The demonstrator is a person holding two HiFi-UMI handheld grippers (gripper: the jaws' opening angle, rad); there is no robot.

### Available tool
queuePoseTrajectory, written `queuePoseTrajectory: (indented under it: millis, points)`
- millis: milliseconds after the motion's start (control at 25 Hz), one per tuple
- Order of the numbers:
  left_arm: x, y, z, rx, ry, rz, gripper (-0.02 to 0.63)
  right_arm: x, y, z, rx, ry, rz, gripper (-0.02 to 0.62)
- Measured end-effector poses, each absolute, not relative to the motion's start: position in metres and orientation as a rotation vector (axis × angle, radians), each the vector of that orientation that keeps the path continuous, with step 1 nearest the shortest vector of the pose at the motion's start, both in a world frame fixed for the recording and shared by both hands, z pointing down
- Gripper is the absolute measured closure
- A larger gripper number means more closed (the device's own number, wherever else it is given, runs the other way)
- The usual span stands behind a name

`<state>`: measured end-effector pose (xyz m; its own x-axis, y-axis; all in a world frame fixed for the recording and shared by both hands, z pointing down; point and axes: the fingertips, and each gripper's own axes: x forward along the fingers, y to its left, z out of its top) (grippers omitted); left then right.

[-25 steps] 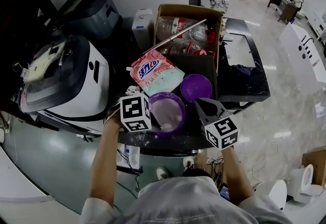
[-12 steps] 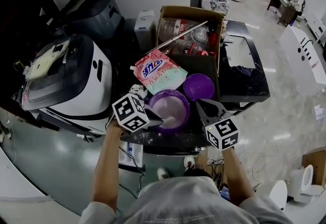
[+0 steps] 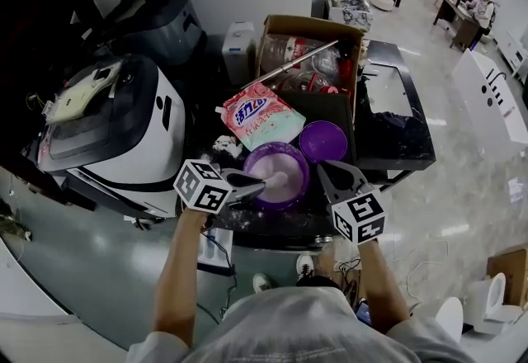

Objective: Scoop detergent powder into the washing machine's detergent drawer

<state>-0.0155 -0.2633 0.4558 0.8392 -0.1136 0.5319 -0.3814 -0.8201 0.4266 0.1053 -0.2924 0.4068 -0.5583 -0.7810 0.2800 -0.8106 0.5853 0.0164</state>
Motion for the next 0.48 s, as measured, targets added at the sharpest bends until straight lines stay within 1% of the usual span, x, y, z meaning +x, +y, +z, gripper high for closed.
queuePoseTrajectory:
  millis: [320, 480]
  points:
    - [-0.032, -0.278, 0.432, 2.437, -0.605, 0.244, 0.591, 0.097, -0.283, 0.396, 1.283, -2.581, 0.115, 0.591]
    - [-0.046, -0.280, 0.419, 2.421, -0.722, 0.107, 0.592, 0.091, -0.282, 0.386, 1.274, -2.597, 0.077, 0.591]
